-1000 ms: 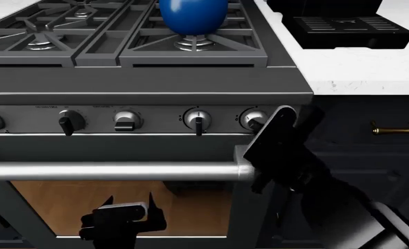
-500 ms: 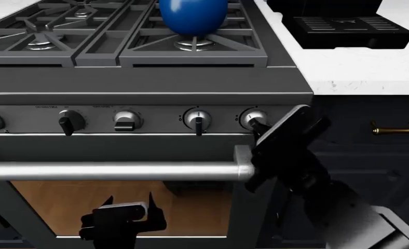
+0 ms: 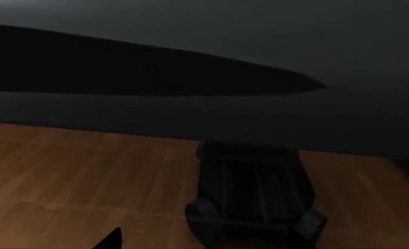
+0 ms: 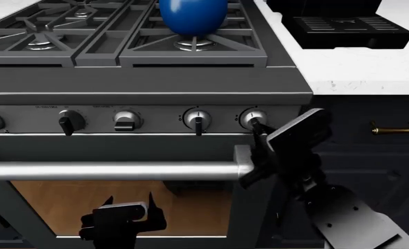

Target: Turn off the front right burner of the stove.

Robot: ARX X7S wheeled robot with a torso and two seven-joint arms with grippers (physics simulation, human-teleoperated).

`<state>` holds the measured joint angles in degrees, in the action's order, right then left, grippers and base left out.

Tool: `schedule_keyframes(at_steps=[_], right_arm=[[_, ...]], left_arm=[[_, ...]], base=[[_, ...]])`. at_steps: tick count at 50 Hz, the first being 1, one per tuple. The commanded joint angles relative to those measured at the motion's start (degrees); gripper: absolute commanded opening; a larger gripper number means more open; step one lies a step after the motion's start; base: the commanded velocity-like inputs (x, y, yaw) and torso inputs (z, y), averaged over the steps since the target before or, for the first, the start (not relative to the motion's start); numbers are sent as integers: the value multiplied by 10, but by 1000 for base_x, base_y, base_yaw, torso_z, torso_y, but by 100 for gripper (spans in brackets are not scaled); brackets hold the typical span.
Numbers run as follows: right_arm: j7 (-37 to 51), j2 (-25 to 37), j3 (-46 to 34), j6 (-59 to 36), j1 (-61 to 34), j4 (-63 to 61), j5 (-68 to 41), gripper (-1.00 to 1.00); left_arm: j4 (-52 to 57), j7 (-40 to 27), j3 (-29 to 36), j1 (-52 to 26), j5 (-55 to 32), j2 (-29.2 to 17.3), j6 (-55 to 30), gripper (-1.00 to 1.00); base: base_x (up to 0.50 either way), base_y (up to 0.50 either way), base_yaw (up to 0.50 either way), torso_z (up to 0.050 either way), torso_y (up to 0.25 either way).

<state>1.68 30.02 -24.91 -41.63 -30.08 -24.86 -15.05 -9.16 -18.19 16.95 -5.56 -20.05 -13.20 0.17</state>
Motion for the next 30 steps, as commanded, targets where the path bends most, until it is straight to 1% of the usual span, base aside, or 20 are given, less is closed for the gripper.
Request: schedule_keyframes(at_steps=[1, 30], right_arm=[[1, -27, 28, 24, 27, 38, -39, -100], [18, -84, 105, 60, 49, 89, -110, -100]], left_arm=[[0, -2, 2, 0, -2, -1, 1, 100], [2, -7, 7, -1, -7, -5, -1, 100]], base=[[0, 0, 0, 0, 0], [1, 0, 1, 0, 0]])
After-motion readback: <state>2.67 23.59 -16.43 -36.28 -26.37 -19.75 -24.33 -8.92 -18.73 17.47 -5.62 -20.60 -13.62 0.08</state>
